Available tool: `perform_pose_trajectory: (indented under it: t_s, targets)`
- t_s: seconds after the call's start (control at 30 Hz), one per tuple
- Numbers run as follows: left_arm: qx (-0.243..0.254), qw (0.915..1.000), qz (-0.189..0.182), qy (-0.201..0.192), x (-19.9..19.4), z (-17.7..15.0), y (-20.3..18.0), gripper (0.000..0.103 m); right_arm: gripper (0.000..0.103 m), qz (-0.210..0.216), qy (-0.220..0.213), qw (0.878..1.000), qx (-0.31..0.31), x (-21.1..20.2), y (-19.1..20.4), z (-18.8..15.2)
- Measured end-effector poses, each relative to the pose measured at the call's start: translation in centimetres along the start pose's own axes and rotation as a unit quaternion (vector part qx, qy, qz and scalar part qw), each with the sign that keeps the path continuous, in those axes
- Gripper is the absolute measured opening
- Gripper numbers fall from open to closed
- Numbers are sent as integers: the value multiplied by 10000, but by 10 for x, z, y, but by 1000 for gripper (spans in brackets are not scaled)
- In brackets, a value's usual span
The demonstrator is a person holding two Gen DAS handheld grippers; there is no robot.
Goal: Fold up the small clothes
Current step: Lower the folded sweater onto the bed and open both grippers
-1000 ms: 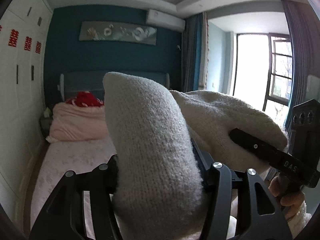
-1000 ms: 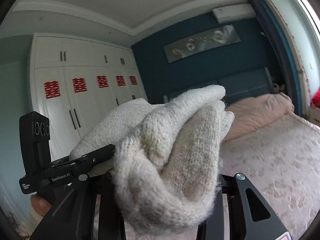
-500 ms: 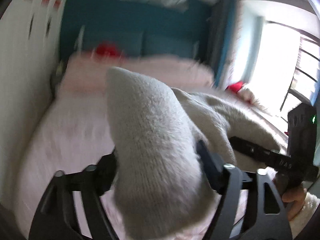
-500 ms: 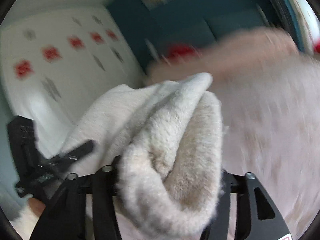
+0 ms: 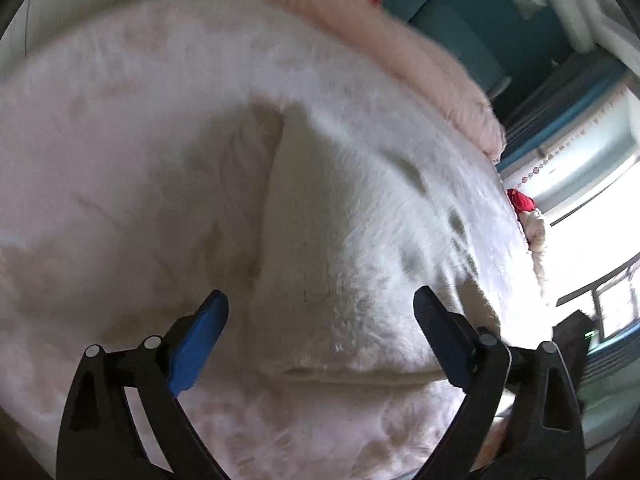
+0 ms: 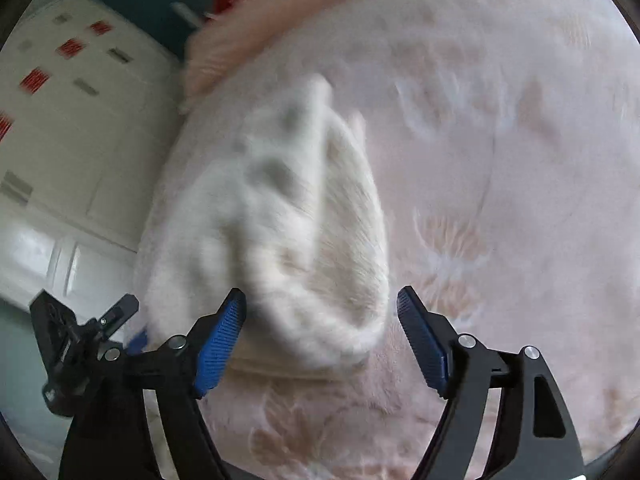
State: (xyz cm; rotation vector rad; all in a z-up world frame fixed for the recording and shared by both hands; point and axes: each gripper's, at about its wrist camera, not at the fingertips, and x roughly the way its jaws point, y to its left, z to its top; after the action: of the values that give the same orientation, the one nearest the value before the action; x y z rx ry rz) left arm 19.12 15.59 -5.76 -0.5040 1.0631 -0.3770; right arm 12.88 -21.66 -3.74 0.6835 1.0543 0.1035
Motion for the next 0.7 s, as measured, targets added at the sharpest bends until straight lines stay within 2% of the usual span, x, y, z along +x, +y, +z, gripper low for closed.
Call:
perform_pose_trajectory:
  t_s: [0.03, 0.07, 0.1, 0.13, 0.2, 0.27, 0.33, 0.4, 0.43, 0.47, 0.53, 0.6, 0.63, 0.67, 0.7]
  targets:
    - [-235, 9994, -123, 199, 14, 0, 5, 86, 69, 212, 120, 9994, 247, 12, -7, -2]
    - [-324, 9988, -222, 278, 21, -1, 7, 76, 42, 339, 127, 9987, 370, 17, -10, -2]
    - [-330, 9987, -201, 323, 25, 0, 7, 65, 38, 502, 146, 9977, 420, 19, -9, -1]
    - [-257, 9993, -149, 245, 22, 0, 3, 54, 25, 439, 124, 9983, 350, 17, -3, 2]
    - [70, 9998, -170, 99, 7, 3, -10, 45, 24, 198, -157, 9988, -431, -5, 32, 11]
    - [509, 9986, -4, -110, -15, 5, -28, 44, 24, 0, -476, 9901, -1318, -31, 69, 12]
    - [579, 9981, 153, -117, -20, 5, -29, 46, 26, -141, -396, 9842, -1722, -34, 81, 8]
    - [510, 9976, 427, 213, 0, -3, -19, 48, 32, -443, 4, 9851, -1662, -10, 65, -3]
    - [508, 9965, 559, 351, 10, -7, -14, 53, 38, -636, 292, 9851, -1572, 5, 53, -10]
    - [533, 9960, 625, 345, 16, -14, -10, 54, 51, -728, 531, 9874, -1300, 20, 33, -19]
    - [602, 9964, 579, 110, 6, -21, -12, 54, 53, -352, 242, 9971, -622, 3, 15, -24]
    - [585, 9963, 631, 67, -7, -21, -16, 54, 49, -557, -140, 9974, -444, -28, 17, -27]
    - [628, 9959, 644, -40, -18, -20, -20, 53, 41, -660, -460, 9949, -614, -50, 28, -28]
    - [705, 9950, 679, -182, -27, -21, -24, 52, 25, -639, -668, 9924, -812, -64, 38, -28]
    - [823, 9928, 790, -361, -36, -21, -29, 52, 18, -662, -849, 9882, -1087, -75, 52, -28]
